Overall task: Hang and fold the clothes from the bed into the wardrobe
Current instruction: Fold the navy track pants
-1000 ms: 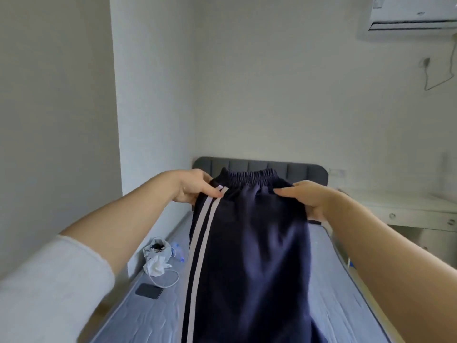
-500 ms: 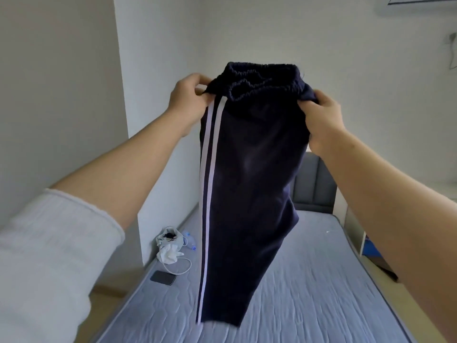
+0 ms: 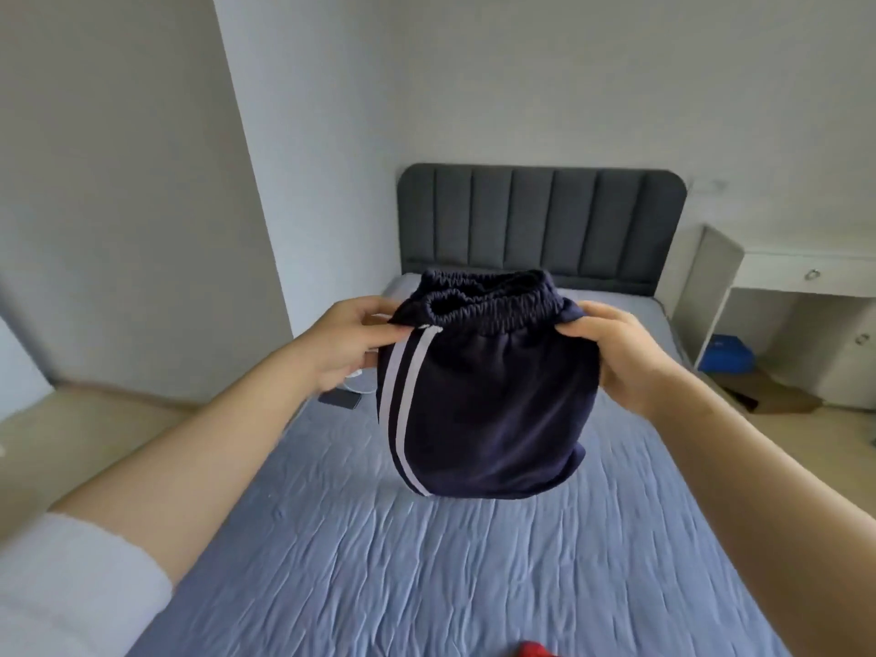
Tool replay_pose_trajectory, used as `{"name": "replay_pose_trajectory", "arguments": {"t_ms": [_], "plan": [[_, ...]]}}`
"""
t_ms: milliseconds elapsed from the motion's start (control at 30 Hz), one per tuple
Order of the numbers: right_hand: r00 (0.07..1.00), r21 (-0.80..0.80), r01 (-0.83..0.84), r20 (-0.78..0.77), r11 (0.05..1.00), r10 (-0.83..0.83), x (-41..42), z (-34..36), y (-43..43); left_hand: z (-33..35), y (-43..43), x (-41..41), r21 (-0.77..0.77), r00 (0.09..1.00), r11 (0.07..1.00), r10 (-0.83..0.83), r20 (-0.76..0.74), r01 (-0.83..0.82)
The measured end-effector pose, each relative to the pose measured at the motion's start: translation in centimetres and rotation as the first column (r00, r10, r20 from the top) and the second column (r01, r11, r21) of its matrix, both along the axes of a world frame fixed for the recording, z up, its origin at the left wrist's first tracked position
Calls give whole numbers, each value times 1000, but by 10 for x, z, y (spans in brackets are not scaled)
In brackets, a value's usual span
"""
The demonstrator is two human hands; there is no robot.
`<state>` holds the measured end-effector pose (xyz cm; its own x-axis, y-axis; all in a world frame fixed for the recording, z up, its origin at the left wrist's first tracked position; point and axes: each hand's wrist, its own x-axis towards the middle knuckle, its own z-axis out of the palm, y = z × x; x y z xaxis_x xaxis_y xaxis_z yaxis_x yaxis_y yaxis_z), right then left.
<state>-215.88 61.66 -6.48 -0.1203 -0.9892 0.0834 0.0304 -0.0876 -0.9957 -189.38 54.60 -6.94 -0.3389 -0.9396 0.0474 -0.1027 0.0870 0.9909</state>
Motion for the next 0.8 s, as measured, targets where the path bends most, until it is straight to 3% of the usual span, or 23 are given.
{"name": "replay_pose_trajectory", "arguments": {"t_ms": [167,333,567,800], "plan": [[1000,332,11,-2,943,-11,1,-111,22,-121,23,-6,288,995,956,34,98,-61],[998,538,35,29,842,-60,6,-193,39,-206,45,-9,474,985,871,59,162,-130],[997,694,78,-50,715,-60,5,-271,42,-284,56,-11,613,961,763,39,273,-205],[955,701,225,-296,677,-12,-1,-326,-3,-330,12,-27,605,941,766,3,339,-220]]}}
